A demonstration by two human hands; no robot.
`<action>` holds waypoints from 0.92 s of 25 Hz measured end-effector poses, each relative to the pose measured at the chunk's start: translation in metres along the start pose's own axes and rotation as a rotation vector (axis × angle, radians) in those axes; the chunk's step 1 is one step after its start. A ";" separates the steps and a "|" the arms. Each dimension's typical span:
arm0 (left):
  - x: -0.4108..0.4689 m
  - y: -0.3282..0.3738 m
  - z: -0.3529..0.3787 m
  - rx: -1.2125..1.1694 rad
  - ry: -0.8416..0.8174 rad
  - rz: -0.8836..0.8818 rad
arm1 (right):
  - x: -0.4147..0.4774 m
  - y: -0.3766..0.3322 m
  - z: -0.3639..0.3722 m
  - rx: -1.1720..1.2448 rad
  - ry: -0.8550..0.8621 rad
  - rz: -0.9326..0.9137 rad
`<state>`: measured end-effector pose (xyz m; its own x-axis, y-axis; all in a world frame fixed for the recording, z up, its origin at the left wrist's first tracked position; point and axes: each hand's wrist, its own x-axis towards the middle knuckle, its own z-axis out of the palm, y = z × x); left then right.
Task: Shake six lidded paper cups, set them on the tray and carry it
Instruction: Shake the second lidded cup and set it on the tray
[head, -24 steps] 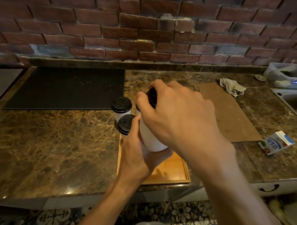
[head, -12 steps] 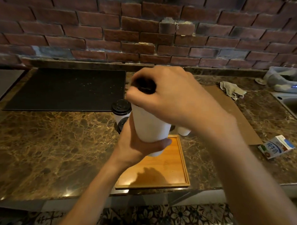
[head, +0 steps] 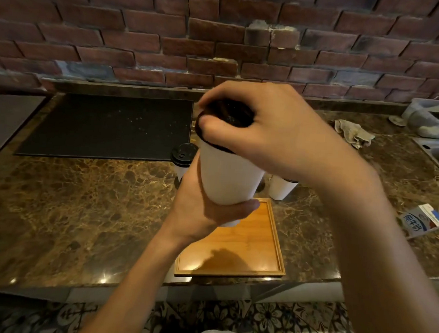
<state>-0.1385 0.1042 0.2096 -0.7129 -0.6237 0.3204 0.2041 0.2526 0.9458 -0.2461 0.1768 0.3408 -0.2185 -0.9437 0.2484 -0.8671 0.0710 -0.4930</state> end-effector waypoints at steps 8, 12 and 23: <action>0.004 0.008 -0.004 -0.062 -0.048 0.037 | 0.001 0.003 -0.014 0.350 -0.107 -0.214; 0.004 0.011 0.005 -0.125 -0.012 -0.013 | 0.006 0.011 -0.014 0.291 -0.095 -0.063; 0.012 0.021 -0.009 0.023 -0.036 0.007 | 0.015 0.009 -0.032 0.359 -0.252 -0.294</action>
<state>-0.1363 0.0952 0.2337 -0.7353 -0.5948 0.3249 0.1942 0.2744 0.9418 -0.2709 0.1731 0.3668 0.1639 -0.9585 0.2331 -0.6578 -0.2823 -0.6983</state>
